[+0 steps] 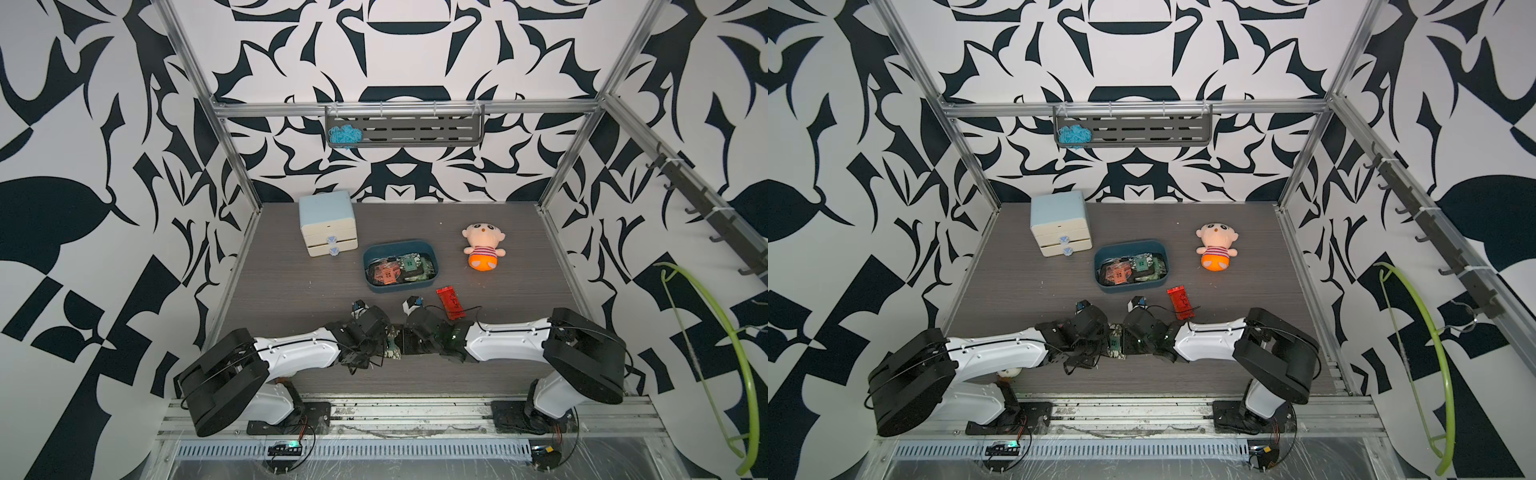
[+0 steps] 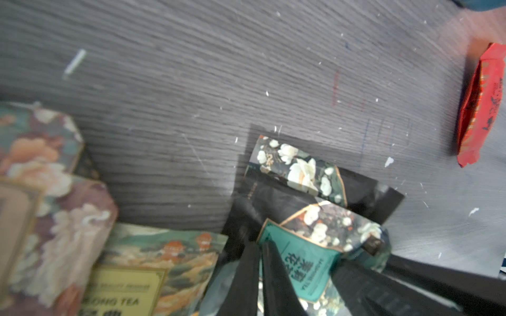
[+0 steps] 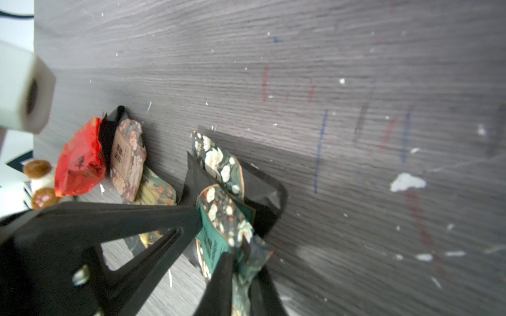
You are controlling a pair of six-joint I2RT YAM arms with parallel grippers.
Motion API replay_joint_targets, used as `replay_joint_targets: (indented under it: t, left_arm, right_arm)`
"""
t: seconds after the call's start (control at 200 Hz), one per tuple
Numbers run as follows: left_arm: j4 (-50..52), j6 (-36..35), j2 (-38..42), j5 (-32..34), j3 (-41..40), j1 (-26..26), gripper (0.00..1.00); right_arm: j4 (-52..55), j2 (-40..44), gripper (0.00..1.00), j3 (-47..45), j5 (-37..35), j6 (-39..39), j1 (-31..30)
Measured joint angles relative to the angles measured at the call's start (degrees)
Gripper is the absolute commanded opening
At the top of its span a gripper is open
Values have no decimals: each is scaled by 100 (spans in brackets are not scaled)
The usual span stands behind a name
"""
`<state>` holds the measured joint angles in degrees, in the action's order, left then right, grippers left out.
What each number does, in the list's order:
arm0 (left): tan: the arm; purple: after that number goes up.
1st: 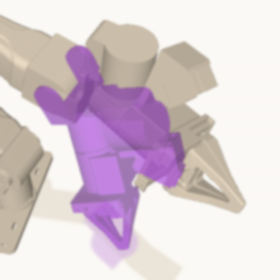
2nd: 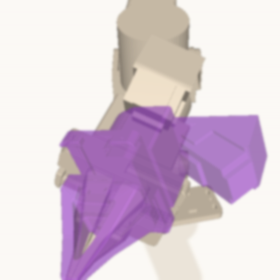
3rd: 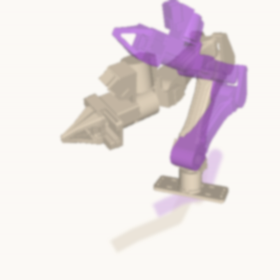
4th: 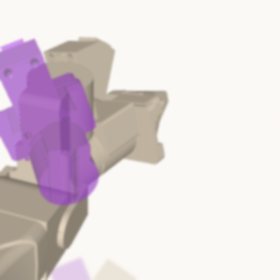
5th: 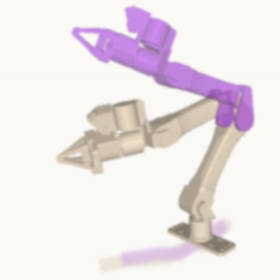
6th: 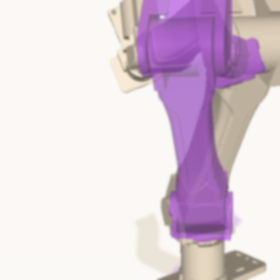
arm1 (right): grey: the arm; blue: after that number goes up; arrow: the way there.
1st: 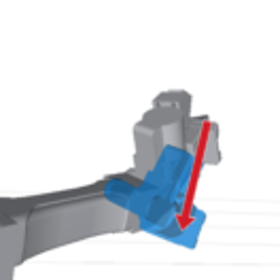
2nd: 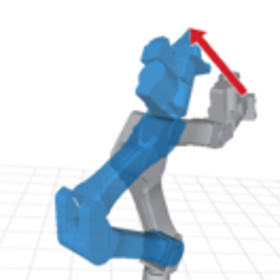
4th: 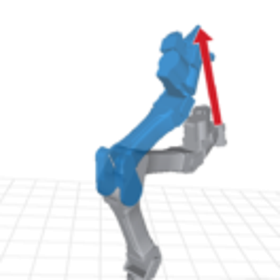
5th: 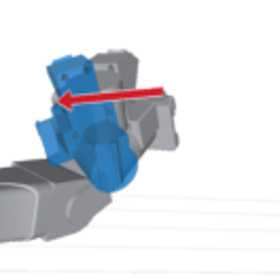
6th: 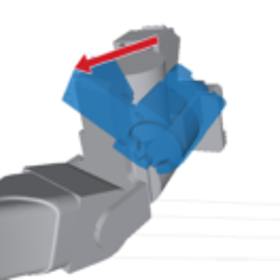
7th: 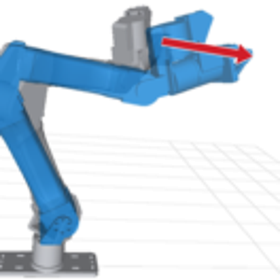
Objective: Put the tea bags into the storage box
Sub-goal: Pick up the tea bag from the center of the board.
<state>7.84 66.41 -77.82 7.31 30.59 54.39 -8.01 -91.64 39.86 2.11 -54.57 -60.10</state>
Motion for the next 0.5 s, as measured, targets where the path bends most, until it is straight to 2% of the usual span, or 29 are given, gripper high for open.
replay_joint_targets:
  t: [0.33, 0.5]
  left_arm:
    - [164, -20, 356, 44, 2, 2, 12]
    - [415, 11, 1016, 278, 4, 9, 26]
  right_arm:
    - [409, 339, 0, 26, -153, 122, 0]
    - [610, 741, 0, -37, -317, 205, 0]
